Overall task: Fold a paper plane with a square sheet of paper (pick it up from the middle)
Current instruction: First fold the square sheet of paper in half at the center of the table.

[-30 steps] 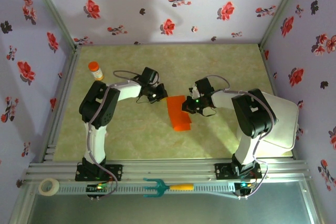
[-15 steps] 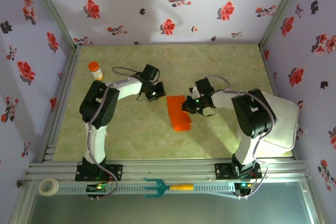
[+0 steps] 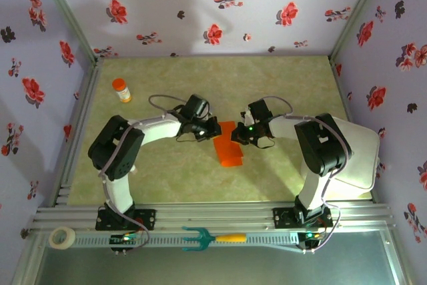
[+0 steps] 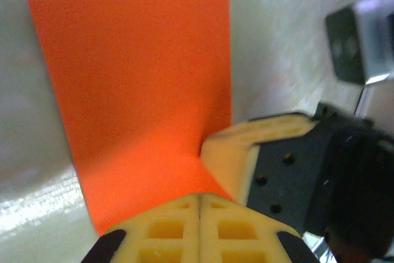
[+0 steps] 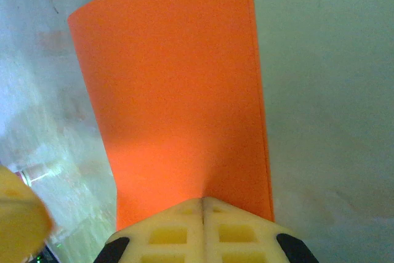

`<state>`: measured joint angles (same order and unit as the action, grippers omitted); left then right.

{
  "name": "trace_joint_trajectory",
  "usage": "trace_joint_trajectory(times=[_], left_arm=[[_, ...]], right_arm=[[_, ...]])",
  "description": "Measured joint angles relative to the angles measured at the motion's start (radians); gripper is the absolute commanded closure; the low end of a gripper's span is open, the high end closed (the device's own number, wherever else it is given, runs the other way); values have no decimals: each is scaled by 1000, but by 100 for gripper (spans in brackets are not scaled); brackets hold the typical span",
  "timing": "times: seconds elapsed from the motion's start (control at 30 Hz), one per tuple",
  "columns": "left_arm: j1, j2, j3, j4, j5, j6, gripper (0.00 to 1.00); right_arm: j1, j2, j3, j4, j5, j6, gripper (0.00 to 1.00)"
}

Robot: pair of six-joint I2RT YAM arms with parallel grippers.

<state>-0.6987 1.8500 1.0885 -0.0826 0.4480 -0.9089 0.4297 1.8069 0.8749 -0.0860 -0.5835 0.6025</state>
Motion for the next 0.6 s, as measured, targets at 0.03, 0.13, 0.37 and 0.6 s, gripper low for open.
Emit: trace_joint_trajectory(times=[0.03, 0.13, 0.37, 0.6], left_arm=[[-4, 0, -14, 9, 8, -4, 100], [-8, 0, -47, 39, 22, -17, 100], [-11, 0, -127, 133, 52, -62, 100], [-19, 0, -127, 180, 66, -80, 100]], right_arm=[[0, 0, -1, 2, 0, 0, 98], [0, 0, -2, 3, 0, 0, 98], [0, 0, -2, 3, 0, 0, 98], [0, 0, -2, 3, 0, 0, 98]])
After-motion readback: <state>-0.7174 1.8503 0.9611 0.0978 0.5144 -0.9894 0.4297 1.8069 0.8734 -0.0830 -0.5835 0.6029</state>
